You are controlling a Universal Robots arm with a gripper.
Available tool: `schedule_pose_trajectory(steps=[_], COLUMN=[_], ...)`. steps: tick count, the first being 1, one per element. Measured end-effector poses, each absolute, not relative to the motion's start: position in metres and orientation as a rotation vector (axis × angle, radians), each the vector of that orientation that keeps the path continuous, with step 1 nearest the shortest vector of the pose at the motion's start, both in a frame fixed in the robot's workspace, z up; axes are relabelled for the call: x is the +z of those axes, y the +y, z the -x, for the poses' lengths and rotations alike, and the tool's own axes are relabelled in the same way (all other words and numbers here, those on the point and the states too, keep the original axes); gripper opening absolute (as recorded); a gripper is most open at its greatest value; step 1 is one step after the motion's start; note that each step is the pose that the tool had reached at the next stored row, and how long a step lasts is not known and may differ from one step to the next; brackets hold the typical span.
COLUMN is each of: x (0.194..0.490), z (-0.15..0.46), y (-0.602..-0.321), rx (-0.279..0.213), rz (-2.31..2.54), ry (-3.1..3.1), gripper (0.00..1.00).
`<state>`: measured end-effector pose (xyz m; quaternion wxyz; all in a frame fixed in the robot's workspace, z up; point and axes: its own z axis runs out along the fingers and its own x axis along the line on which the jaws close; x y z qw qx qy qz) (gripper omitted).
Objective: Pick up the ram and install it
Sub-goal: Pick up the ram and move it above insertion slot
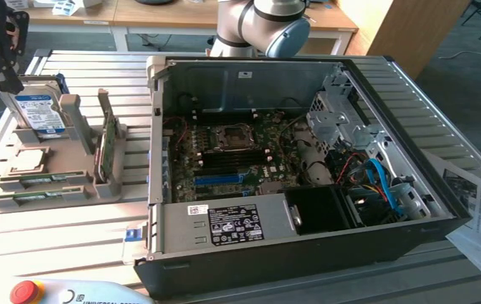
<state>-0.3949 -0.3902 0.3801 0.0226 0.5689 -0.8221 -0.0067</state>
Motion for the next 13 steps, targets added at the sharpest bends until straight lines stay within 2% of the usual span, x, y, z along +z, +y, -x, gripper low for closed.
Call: schedule_pose_trajectory(steps=[13], x=[0.3800], z=[0.3949], y=[-0.3902], rx=[-0.009], rz=[-1.964], ry=[-2.389], gripper=[0.11])
